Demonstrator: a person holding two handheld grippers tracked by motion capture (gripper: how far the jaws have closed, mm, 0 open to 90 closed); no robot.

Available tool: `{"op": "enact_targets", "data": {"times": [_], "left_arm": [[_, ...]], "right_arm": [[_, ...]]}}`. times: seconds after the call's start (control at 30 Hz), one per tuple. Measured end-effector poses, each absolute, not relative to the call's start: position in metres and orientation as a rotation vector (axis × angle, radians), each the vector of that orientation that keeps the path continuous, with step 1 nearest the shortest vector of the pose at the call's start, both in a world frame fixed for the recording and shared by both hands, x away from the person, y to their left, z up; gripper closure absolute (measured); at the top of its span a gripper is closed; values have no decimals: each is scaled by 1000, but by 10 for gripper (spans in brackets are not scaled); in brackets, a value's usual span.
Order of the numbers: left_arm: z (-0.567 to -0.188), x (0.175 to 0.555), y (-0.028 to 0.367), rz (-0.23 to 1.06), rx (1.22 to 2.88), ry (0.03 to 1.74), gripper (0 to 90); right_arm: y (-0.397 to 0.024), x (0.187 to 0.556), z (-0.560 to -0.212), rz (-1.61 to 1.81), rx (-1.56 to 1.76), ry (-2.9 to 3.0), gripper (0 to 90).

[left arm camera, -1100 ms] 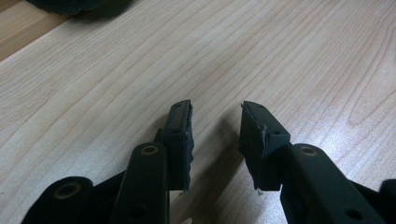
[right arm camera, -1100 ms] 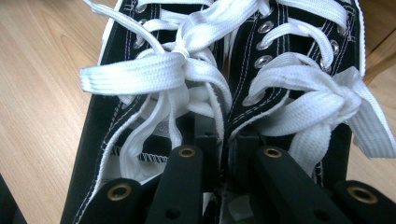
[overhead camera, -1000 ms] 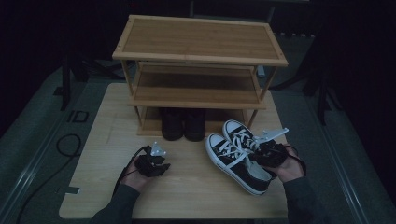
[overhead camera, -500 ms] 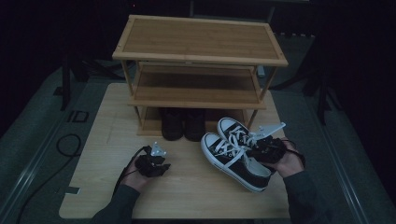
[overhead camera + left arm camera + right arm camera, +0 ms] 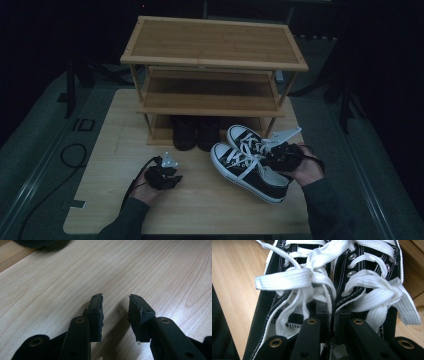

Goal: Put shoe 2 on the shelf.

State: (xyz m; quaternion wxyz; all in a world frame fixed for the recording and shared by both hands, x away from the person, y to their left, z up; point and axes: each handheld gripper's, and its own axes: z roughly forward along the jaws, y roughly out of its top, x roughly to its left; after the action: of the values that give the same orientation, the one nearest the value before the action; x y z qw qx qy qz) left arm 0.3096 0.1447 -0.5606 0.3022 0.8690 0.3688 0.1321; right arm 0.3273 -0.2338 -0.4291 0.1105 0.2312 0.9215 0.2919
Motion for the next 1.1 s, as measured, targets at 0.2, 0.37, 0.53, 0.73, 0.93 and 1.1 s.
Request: {"op": "enact_targets", "data": {"times": [0.2,0.37,0.53,0.73,0.93,1.1], "left_arm": [[-561,309,145,351,2301,980,644],[-561,309,144,350,2302,979,643],[-561,309,145,350,2302,978,642],[-561,309,144,349,2301,979,642],[-561,309,144,346,2302,977,642],[-561,309,144,346,2301,977,642]], "right_arm": [[-230,329,-423,866,640,2712,851],[-223,331,-417,854,598,2723,851],[-218,332,-411,856,554,2733,851],[-212,334,-406,860,485,2758,850],[-210,337,-400,880,439,2765,851],[-207,340,-394,851,401,2784,851]]}}
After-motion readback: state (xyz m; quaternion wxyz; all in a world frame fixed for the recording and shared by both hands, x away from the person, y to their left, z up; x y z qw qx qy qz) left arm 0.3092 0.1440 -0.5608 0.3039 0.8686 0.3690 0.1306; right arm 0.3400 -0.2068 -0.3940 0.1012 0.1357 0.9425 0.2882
